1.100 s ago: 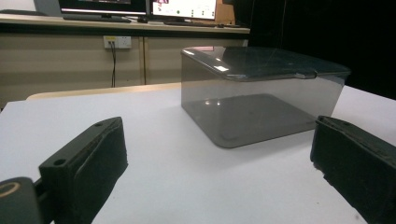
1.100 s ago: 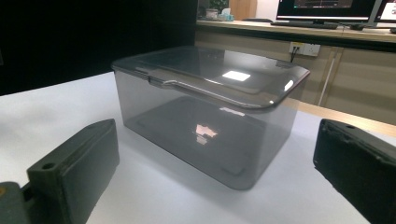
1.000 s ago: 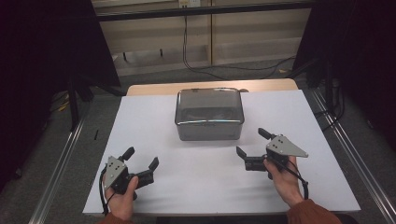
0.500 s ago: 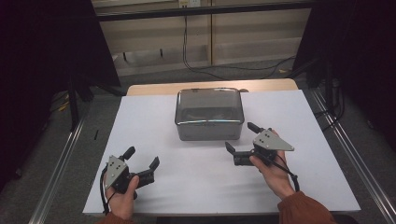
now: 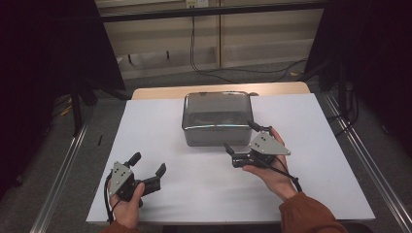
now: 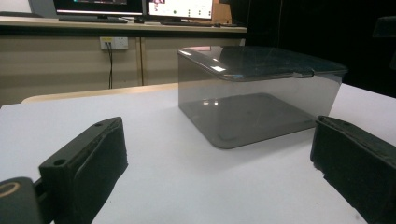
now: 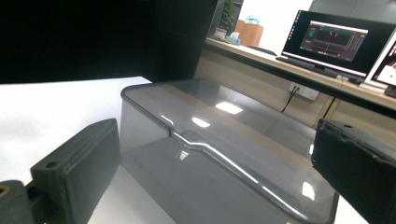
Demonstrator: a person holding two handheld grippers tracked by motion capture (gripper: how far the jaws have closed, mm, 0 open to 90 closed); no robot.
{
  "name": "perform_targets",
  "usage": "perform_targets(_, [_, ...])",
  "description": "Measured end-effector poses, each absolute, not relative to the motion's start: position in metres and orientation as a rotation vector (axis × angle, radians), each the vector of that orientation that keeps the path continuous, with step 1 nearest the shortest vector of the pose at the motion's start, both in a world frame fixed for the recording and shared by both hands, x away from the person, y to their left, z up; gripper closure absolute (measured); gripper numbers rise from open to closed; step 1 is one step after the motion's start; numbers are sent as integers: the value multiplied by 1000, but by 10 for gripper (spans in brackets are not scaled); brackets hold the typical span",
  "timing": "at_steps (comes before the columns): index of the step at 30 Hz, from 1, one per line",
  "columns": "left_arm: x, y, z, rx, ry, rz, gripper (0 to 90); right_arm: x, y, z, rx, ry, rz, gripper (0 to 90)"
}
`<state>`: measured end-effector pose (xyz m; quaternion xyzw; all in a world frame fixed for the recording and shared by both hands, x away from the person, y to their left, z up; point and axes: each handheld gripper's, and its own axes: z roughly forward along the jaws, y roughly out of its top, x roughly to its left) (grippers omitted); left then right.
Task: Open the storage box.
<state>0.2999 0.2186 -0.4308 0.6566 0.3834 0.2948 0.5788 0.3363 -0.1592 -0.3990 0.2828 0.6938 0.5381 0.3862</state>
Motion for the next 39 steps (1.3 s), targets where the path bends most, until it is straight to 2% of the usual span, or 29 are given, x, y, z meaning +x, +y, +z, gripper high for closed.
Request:
perform_targets(13, [300, 218, -431, 1537, 892, 688, 36, 346, -139, -399, 513, 1777, 1142, 46])
perform_targets(25, [300, 218, -431, 1544, 890, 693, 36, 352, -123, -405, 236, 1819, 850, 175])
perform_targets(31, [300, 218, -431, 1545, 891, 690, 35, 354, -119, -408, 147, 1789, 742, 196])
perform_targets(39, [301, 220, -432, 1533, 915, 700, 32, 356, -112, -413, 21, 1774, 599, 275])
